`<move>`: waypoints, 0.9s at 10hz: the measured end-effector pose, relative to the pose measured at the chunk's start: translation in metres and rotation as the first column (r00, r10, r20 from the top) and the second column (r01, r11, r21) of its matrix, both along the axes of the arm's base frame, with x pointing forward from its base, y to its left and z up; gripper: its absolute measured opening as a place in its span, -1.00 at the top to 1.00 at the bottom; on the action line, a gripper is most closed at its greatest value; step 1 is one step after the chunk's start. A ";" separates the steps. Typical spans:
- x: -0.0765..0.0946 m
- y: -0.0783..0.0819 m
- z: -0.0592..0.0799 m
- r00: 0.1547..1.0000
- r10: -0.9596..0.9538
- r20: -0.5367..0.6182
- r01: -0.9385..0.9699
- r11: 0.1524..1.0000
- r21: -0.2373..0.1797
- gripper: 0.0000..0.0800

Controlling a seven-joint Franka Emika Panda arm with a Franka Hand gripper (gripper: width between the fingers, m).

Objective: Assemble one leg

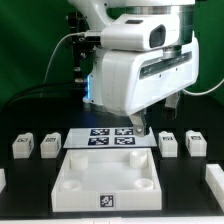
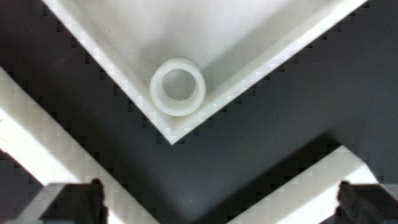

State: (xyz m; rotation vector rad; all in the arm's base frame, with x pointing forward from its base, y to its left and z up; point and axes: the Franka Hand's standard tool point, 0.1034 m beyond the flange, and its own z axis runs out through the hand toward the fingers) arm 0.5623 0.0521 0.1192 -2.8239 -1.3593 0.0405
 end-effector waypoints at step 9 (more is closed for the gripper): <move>-0.012 -0.007 -0.001 0.984 0.178 0.009 -0.178 0.984 0.003 -0.63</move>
Offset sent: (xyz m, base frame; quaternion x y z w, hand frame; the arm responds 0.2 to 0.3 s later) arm 0.0000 0.0000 0.0000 0.0000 0.0000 0.0000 1.0000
